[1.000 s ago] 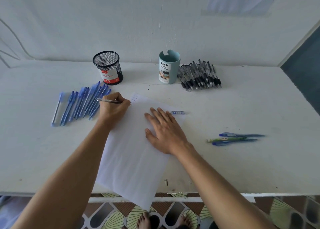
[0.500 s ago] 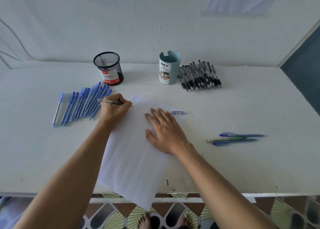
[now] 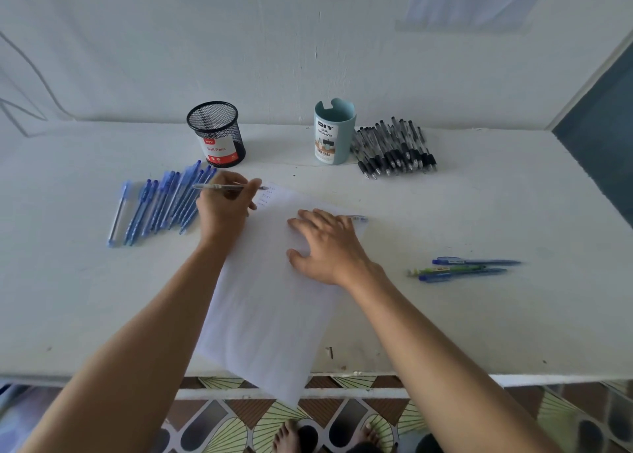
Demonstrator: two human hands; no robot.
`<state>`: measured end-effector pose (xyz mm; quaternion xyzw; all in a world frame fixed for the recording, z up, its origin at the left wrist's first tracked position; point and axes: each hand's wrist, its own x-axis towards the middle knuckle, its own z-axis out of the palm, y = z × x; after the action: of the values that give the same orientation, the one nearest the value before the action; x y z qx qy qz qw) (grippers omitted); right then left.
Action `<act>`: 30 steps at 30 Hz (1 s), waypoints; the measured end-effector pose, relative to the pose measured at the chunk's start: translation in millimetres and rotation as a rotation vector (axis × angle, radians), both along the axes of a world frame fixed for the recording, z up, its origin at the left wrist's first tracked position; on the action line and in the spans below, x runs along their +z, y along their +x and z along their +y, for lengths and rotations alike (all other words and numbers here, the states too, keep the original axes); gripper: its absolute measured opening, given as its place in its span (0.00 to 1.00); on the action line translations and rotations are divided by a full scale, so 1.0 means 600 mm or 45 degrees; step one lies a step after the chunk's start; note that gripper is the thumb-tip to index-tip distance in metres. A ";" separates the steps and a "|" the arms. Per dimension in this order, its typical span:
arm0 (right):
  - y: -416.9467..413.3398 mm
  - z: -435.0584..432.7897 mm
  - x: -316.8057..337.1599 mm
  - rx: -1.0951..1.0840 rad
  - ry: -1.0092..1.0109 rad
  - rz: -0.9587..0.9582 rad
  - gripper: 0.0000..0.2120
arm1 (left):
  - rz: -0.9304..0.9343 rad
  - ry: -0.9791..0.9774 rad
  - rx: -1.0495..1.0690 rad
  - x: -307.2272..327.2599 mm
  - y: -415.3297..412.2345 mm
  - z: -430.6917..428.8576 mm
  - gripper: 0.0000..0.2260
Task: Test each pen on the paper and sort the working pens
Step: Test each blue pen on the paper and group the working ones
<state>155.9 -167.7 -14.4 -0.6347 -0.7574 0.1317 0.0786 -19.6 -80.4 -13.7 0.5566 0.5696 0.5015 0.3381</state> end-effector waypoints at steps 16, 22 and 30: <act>0.090 -0.018 -0.019 -0.637 0.390 0.193 0.10 | -0.136 -0.017 -0.475 0.024 0.057 -0.066 0.09; 0.065 -0.023 0.022 -0.872 0.479 1.098 0.08 | -0.364 -0.004 -0.487 0.042 0.065 -0.098 0.03; 0.042 -0.016 0.041 -1.068 0.355 1.690 0.07 | -0.362 0.045 -0.448 0.068 0.053 -0.120 0.06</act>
<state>180.8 -177.1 10.0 -0.6401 -0.2598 0.3455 0.6351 12.1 -152.7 27.4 0.5769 0.4013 0.5182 0.4875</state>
